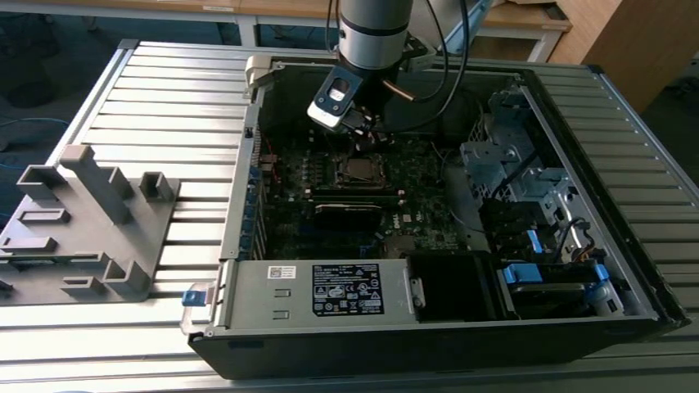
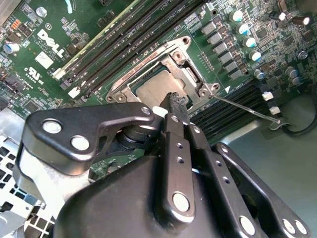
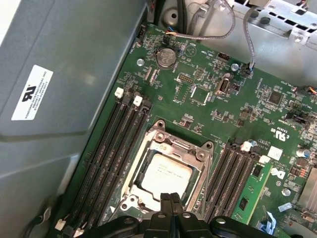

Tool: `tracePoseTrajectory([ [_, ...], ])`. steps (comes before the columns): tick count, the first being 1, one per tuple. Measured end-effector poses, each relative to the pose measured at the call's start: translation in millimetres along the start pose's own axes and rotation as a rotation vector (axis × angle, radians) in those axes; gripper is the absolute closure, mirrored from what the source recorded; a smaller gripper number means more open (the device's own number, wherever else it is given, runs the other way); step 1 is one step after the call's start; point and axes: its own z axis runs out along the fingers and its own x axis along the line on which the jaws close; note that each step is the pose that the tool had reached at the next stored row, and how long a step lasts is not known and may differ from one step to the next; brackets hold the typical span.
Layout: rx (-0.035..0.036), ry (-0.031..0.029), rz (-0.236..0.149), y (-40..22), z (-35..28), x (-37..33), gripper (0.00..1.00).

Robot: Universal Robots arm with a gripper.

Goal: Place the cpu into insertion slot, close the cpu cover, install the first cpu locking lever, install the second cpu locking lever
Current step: 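Close the cpu cover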

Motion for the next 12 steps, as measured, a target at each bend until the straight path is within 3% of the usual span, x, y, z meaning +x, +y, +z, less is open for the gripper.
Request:
tracePoseTrajectory([
  [3,0.0006,0.0005,-0.021,0.0,0.0,0.0,0.89],
  [12,0.0009,0.0008,-0.029,0.0,0.0,0.0,0.89],
])
